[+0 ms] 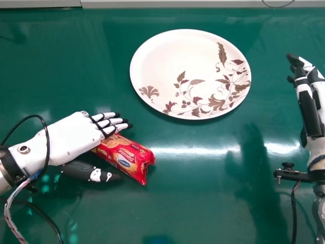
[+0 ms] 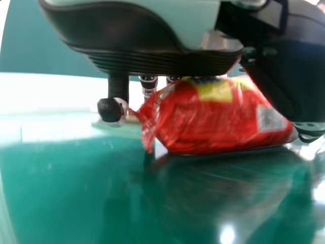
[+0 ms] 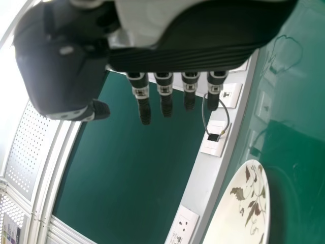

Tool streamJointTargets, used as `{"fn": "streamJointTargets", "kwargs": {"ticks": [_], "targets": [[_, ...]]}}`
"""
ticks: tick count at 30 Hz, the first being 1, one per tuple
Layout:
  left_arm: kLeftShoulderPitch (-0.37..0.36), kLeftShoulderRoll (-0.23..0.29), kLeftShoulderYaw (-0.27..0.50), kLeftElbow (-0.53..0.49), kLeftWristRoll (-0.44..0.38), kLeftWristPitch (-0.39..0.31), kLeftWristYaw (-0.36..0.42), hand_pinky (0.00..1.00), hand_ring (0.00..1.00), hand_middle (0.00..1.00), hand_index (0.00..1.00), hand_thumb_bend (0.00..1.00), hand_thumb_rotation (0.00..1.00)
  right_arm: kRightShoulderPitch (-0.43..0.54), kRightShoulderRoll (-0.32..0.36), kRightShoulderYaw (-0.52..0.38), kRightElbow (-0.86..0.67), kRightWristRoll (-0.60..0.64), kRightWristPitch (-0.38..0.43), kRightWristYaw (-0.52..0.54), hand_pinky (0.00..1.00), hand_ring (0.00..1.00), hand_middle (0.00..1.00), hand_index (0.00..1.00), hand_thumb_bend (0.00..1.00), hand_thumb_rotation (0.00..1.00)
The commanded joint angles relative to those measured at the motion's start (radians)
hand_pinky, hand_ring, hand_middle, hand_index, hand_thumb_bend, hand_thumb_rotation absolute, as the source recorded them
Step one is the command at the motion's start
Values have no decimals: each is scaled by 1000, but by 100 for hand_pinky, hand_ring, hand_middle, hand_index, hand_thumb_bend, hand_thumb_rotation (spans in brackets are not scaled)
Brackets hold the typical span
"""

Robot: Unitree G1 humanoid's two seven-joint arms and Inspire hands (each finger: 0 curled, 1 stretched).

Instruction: Pick up biscuit and place it in the plate

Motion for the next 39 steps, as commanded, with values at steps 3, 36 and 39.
{"fn": "streamJointTargets", "kwargs": {"ticks": [3,36,39], "targets": [[-2,-30,-117,49,168,42,105,8,40,45,39,92,21,26,-3,-18,-40,2,17,-3,97,96,97,91,44,34],[-39,50,-242,25,112,203,262,0,0,0,47,49,6,28,10,-38,-38,-69,-35,-64,79,86,89,83,48,43],[-2,54,-183,-31,28,218,234,0,0,15,47,50,4,21,9,-36,-27,-66,-42,-63,79,86,89,82,48,40]]}}
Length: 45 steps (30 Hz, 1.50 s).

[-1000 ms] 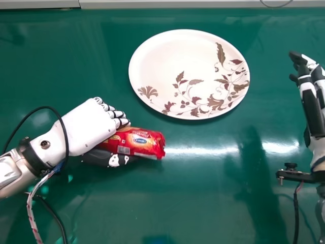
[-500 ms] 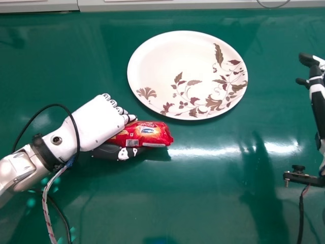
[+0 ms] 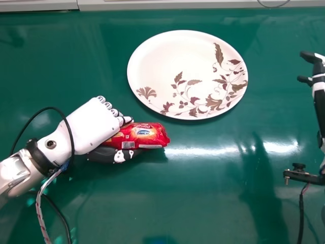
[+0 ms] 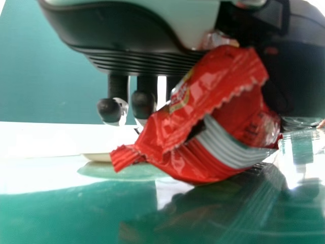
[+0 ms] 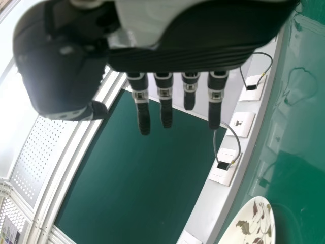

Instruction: Pick up biscuit and place it in the plate

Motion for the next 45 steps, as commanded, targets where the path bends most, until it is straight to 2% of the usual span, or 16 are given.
{"fn": "streamJointTargets", "kwargs": {"ticks": [1,4,7,11,12,13,16,21,24,25,26,29,33,37,41,45], "targets": [[56,8,44,-21,-44,-8,-9,0,0,32,47,51,1,-7,4,-2,13,14,-11,-3,79,86,89,83,48,41],[68,-14,95,-29,-90,-30,34,0,0,39,47,51,0,-18,9,0,20,39,-10,3,81,88,90,83,48,37],[73,-48,132,-32,-91,-38,82,0,0,43,47,51,0,-24,2,2,22,29,-5,1,78,86,89,82,49,38],[78,-78,154,-46,-83,-28,88,0,0,45,47,51,0,-31,-2,2,26,22,-6,3,77,85,88,82,50,40],[76,-85,155,-49,-84,-26,84,0,21,46,48,50,0,-33,-4,2,29,25,-7,6,77,86,88,83,50,40],[65,-96,153,-48,-88,-29,88,0,34,47,48,50,0,-36,-9,2,35,22,-11,9,77,86,89,83,50,41],[28,-129,145,-47,-99,-35,93,0,41,47,49,49,0,-49,-16,6,57,21,-31,12,77,85,88,82,51,41],[-53,-191,128,-15,-105,-47,103,0,42,47,49,49,0,-67,-13,17,72,11,-27,13,78,85,87,83,51,41],[-101,-218,111,0,-113,-37,70,0,43,47,49,49,0,-69,-8,20,70,31,-17,24,80,86,88,84,51,40],[-111,-229,107,-2,-112,-22,59,21,43,48,49,48,0,-69,-7,20,69,37,-14,26,81,87,89,84,50,40],[-121,-240,103,1,-112,-15,57,32,44,48,48,48,0,-68,-6,21,67,38,-12,27,82,88,89,84,50,39],[-161,-266,89,36,-98,-32,96,42,44,48,48,47,0,-63,-4,21,61,49,-5,32,83,89,90,84,49,37],[-223,-294,70,96,-77,-47,142,44,44,48,48,47,0,-59,-4,20,55,57,9,37,85,90,91,85,49,36],[-280,-318,47,138,-67,-32,148,44,44,47,49,47,0,-60,-4,21,48,62,21,40,88,91,91,86,48,34],[-347,-356,27,184,-118,0,97,44,40,43,51,46,0,-66,-8,22,61,53,16,39,89,91,92,86,47,33],[-429,-393,7,229,-146,40,50,44,42,45,49,47,0,-74,-11,24,70,50,15,40,89,91,92,87,47,33]]}}
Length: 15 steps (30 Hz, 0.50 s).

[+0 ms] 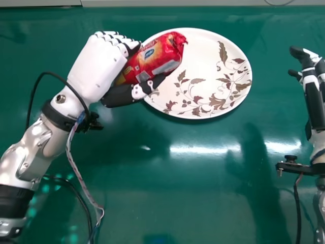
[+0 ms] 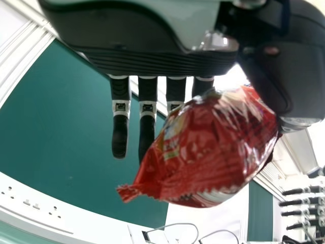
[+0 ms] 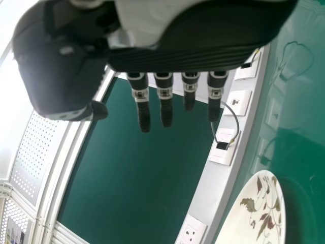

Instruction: Pick up biscuit and place it in the plate

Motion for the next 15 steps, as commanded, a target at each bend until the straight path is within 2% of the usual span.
{"fn": "streamJointTargets", "kwargs": {"ticks": [1,7,15], "targets": [[-52,-28,-20,12,-19,38,-24,45,43,46,49,47,0,-1,-9,1,9,4,-4,3,89,91,92,87,47,33],[-160,-107,-67,68,-15,143,-78,46,43,45,47,47,0,-15,-17,1,34,-2,-26,4,88,90,90,85,48,35],[-347,-162,-153,310,-10,182,-93,44,42,47,48,47,0,-37,-28,7,57,-18,-26,-1,86,88,89,84,50,38]]}}
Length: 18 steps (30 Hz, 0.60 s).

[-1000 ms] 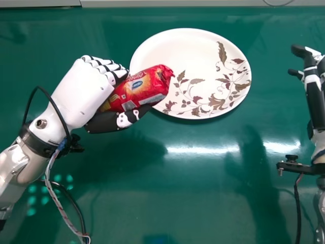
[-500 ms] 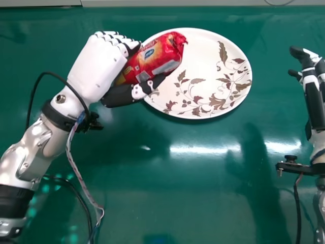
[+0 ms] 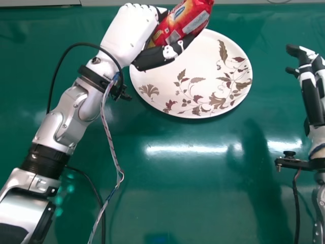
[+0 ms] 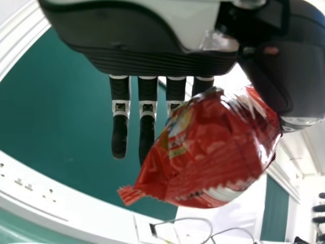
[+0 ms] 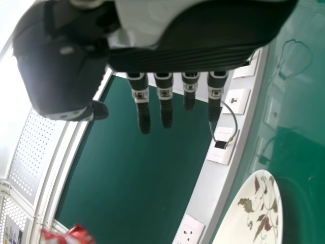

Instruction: Pick up biscuit and place it in the plate

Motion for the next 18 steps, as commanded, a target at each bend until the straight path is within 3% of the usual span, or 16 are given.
{"fn": "streamJointTargets", "kwargs": {"ticks": [1,9,18], "targets": [[-55,-20,-35,71,-3,1,-1,44,41,45,49,47,0,-3,-10,-1,19,4,-13,1,85,88,89,84,50,38],[-151,-60,-93,271,-11,15,10,41,43,47,50,47,0,-1,-6,-2,16,9,-7,-5,84,87,88,83,51,39],[-221,-61,-168,437,18,12,45,41,44,48,49,47,0,0,-13,-13,31,0,-31,-15,82,86,87,82,53,39]]}}
